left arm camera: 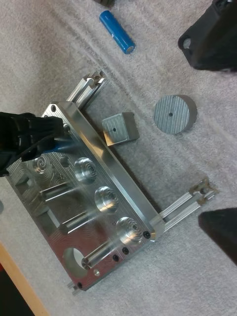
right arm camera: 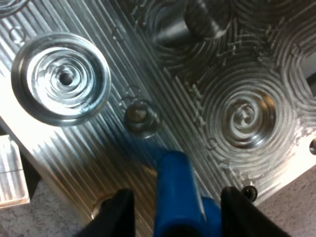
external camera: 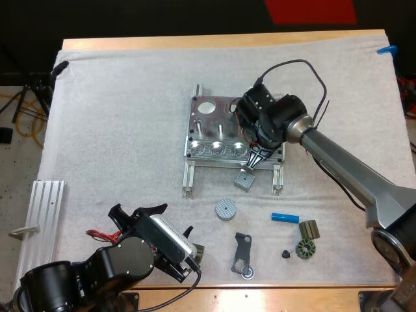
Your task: Load cells from right to left
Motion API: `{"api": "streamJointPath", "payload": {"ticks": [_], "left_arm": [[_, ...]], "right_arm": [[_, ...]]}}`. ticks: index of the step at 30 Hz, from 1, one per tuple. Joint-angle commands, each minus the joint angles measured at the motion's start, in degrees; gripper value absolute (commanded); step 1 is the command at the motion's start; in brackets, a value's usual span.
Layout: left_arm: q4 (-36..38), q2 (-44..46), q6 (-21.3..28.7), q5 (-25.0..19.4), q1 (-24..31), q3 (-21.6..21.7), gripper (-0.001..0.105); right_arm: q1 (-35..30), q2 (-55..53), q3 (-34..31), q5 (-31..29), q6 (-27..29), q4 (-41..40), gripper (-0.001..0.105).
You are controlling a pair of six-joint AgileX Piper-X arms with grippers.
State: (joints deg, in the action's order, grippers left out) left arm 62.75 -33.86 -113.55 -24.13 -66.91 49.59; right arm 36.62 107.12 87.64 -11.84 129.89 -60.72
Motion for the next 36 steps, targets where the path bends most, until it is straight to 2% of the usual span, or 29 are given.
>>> {"api": "streamJointPath", "payload": {"ticks": [1, 11, 30, 36], "left_arm": [[-0.1, 0.3, -0.5, -1.6, 0.0, 0.7, 0.058], [-0.1, 0.3, -0.5, -1.6, 0.0, 0.7, 0.058], [-0.1, 0.3, -0.5, -1.6, 0.0, 0.7, 0.058], [-0.1, 0.3, -0.5, -1.9, 0.0, 0.7, 0.058]], "right_arm": [[-0.4, -0.6, 0.0, -0.1, -0.2, 0.1, 0.041], [-0.4, -3.9, 0.1, -1.6, -0.2, 4.3, 0.041], [-0.4, -4.3, 0.5, -2.6, -0.5, 5.2, 0.041], [-0.4, -7.0, 0.4, -2.5, -7.1, 3.9, 0.041]]}}
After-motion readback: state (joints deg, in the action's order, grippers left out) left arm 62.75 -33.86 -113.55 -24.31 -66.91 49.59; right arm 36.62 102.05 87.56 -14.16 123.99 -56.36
